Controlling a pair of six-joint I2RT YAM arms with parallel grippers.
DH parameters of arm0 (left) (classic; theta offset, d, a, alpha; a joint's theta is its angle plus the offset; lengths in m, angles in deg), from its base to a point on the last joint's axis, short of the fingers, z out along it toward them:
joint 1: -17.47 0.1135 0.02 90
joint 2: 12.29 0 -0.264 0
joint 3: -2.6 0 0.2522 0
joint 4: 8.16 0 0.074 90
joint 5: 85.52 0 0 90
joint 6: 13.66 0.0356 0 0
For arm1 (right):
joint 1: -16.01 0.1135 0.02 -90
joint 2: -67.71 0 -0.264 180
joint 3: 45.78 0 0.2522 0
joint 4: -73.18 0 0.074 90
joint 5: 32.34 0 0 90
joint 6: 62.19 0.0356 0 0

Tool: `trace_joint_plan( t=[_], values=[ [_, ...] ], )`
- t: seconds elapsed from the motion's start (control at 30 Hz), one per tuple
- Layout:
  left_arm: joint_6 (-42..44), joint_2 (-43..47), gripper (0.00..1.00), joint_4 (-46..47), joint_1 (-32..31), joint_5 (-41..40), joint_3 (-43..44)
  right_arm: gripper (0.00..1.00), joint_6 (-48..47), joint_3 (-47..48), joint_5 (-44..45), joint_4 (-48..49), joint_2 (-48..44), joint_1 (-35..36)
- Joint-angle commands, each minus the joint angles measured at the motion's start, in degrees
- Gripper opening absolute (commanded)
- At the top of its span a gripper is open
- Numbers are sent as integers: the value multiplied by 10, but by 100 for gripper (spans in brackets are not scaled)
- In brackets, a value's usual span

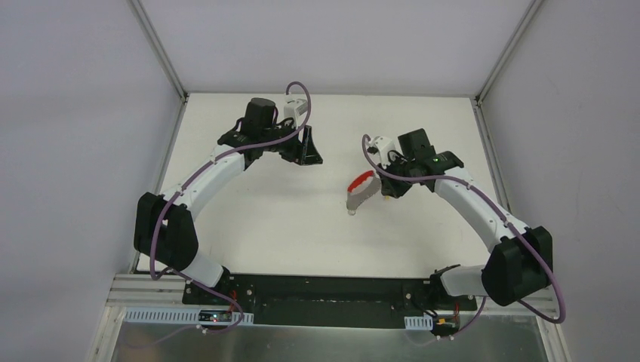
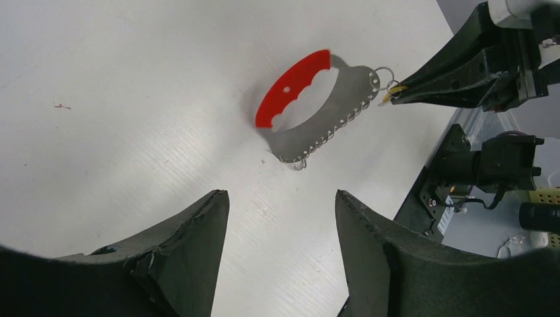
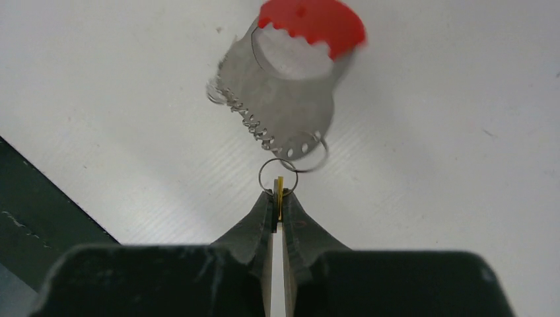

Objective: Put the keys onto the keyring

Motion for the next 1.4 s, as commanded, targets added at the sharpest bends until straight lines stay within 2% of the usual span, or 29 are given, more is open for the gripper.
trace_joint_plan(
  t=[0.0, 0.3, 0.6, 0.67, 0.87, 1.13, 1.3, 1.37],
  values=[
    [25, 6, 61, -22, 3, -13, 23, 0, -40, -30, 62, -29, -25, -17],
    [28, 2, 62, -35, 3, -7, 30, 0, -68, -44, 124, -33, 53, -54],
    [31, 1, 62, -46, 3, -2, 35, 0, -63, 0, 201, -31, 180, -80],
    [32, 4, 62, -50, 3, -3, 34, 3, -62, 10, 225, -27, 207, -86],
    [42, 21, 62, -62, 9, -44, 31, 21, -66, 25, 277, -6, 249, -103],
    [49, 41, 64, -77, 29, -105, 33, 31, -64, 31, 290, 14, 268, -127],
    [34, 42, 65, -82, 56, -116, 37, 44, -67, 39, 298, 13, 275, -142],
    [32, 43, 72, -82, 69, -109, 39, 50, -68, 40, 300, 13, 273, -148]
  ],
)
